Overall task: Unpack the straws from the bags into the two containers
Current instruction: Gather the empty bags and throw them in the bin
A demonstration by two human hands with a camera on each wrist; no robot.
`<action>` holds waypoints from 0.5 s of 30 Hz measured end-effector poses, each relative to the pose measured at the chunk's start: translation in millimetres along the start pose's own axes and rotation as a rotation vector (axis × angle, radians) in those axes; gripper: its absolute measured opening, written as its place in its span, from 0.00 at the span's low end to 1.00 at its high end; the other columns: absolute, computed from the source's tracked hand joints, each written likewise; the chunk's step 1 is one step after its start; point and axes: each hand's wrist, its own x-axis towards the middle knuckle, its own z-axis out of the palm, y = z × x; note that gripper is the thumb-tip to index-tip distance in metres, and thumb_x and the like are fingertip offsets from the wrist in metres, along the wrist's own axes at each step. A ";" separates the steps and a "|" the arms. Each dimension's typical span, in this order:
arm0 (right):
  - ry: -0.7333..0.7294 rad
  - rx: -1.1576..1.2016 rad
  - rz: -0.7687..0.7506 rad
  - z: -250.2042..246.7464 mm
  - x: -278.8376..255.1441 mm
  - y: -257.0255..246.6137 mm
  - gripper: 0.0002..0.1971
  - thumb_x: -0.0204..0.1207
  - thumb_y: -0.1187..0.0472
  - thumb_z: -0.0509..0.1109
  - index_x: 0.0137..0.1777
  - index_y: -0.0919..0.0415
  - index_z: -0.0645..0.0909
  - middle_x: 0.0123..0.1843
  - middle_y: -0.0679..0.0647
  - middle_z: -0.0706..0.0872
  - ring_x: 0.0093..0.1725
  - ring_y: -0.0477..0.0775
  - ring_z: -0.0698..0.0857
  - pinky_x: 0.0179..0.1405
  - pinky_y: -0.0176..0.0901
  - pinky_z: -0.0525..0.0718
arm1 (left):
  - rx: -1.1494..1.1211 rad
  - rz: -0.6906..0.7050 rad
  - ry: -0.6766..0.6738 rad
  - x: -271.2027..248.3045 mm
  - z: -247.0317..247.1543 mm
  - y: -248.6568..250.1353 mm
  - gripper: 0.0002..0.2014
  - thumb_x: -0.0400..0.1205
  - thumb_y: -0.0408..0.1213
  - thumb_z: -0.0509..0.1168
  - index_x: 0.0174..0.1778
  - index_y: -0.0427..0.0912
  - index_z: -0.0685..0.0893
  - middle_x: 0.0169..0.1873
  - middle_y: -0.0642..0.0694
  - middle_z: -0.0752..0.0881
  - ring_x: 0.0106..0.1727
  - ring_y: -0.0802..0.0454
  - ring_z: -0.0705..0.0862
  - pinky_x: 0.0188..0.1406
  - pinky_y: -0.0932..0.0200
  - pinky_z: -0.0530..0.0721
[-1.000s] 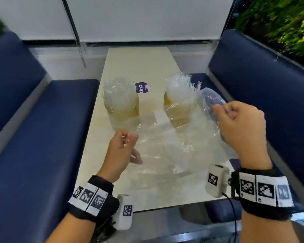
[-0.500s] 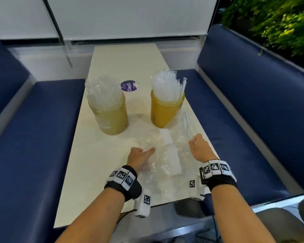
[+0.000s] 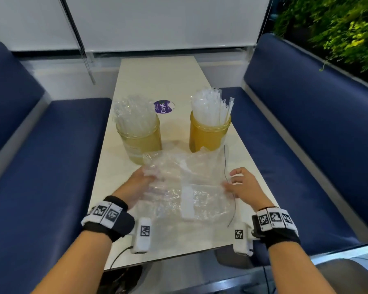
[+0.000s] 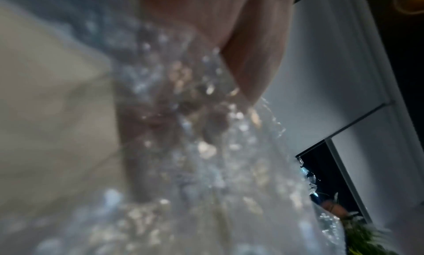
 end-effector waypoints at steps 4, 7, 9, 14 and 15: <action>-0.238 -0.025 0.005 -2.7 1.2 -21.0 0.47 0.63 0.44 0.86 0.78 0.40 0.62 0.69 0.48 0.79 0.66 0.53 0.83 0.65 0.57 0.83 | 0.028 0.171 -0.036 -21.5 -19.5 18.3 0.18 0.88 0.33 0.65 0.74 0.47 0.76 0.60 0.41 0.91 0.51 0.31 0.93 0.40 0.43 0.92; -0.548 0.157 0.029 11.4 4.2 -42.5 0.44 0.69 0.51 0.83 0.80 0.37 0.61 0.74 0.47 0.81 0.72 0.55 0.82 0.70 0.64 0.80 | 0.046 0.255 -0.023 -35.6 -25.9 27.5 0.18 0.87 0.24 0.61 0.71 0.44 0.77 0.60 0.38 0.91 0.45 0.36 0.92 0.37 0.45 0.92; -0.653 0.228 0.013 20.6 3.6 -57.7 0.30 0.73 0.62 0.77 0.75 0.45 0.74 0.71 0.56 0.84 0.67 0.60 0.85 0.68 0.61 0.80 | 0.038 0.287 0.009 -44.8 -31.3 34.4 0.17 0.87 0.24 0.61 0.69 0.44 0.78 0.59 0.40 0.91 0.41 0.42 0.90 0.37 0.44 0.91; -0.751 0.251 -0.005 36.2 4.6 -70.5 0.29 0.70 0.72 0.75 0.73 0.67 0.78 0.67 0.66 0.85 0.63 0.61 0.83 0.63 0.51 0.81 | 0.028 0.320 -0.012 -73.9 -58.0 44.7 0.26 0.76 0.30 0.66 0.73 0.36 0.74 0.60 0.40 0.90 0.36 0.42 0.87 0.32 0.47 0.87; -0.765 0.259 0.002 40.3 2.9 -72.4 0.29 0.69 0.74 0.74 0.72 0.67 0.79 0.66 0.64 0.86 0.64 0.59 0.84 0.64 0.52 0.80 | 0.034 0.334 -0.013 -79.5 -61.3 45.6 0.26 0.77 0.31 0.67 0.74 0.36 0.74 0.59 0.40 0.90 0.35 0.43 0.86 0.31 0.47 0.87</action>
